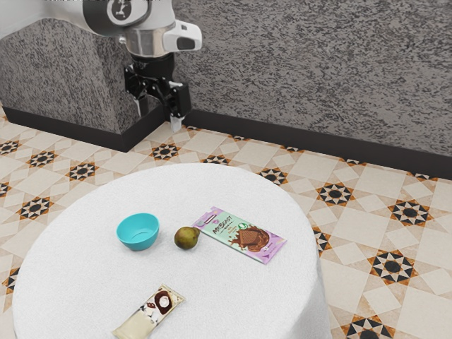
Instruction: Place the pear in the bowl.
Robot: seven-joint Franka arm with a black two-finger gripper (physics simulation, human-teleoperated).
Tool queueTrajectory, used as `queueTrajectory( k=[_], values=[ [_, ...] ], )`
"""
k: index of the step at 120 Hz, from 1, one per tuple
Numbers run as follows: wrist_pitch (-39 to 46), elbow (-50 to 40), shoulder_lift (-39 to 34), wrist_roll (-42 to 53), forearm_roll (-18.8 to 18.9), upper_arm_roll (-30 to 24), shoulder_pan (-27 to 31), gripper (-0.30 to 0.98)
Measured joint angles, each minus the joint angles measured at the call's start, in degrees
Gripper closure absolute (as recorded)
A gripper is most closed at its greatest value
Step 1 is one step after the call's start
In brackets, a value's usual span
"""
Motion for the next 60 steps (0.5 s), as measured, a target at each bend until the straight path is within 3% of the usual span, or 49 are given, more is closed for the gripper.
queueTrajectory(
  k=[20,38,60],
  values=[
    [2.27,-2.59,0.73,-0.28,-0.07,0.0,1.07,0.0],
    [7.53,-3.49,10.54,-0.67,-1.39,-0.69,0.99,0.0],
    [16.02,-5.56,19.97,-1.87,-6.37,-1.22,0.63,0.0]
  ],
)
